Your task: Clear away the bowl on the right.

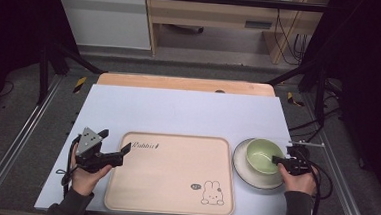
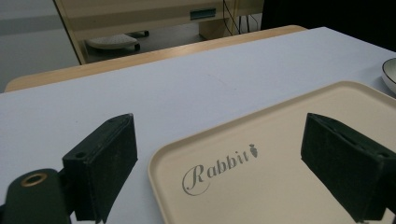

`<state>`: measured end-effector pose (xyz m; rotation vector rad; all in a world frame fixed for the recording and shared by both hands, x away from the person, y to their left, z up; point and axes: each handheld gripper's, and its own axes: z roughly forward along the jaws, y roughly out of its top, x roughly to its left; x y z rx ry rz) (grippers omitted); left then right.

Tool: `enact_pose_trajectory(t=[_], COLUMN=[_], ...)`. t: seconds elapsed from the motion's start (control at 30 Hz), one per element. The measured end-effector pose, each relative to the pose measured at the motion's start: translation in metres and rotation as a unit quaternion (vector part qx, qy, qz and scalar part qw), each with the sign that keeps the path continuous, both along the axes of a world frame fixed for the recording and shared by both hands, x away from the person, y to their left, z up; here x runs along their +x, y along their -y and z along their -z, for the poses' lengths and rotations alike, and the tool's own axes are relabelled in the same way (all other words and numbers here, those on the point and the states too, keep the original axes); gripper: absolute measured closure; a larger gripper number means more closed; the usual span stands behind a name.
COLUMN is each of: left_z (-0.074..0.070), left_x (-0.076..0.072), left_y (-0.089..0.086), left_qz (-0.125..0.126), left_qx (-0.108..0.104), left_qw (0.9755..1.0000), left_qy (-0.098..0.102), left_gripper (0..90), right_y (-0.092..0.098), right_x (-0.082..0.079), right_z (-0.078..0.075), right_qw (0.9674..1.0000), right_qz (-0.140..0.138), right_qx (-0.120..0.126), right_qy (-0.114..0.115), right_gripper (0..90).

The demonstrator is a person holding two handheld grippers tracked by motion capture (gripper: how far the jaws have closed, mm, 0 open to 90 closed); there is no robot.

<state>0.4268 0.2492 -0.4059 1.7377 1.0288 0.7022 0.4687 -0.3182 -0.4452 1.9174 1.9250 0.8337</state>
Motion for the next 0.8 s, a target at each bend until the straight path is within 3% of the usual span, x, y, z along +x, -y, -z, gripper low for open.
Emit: enact_pose_trajectory(t=[0.8], left_z=[0.0], left_x=[0.0003], left_y=[-0.0008], left_qz=[-0.002], left_qx=[-0.002], left_qw=[1.0], left_qy=[0.0], left_gripper=[10.4], right_y=[0.0004], right_x=[0.0008], right_z=[-0.002], right_qw=[1.0], right_qz=[0.007], right_qx=[0.007], right_qy=[0.0], right_gripper=[83.3])
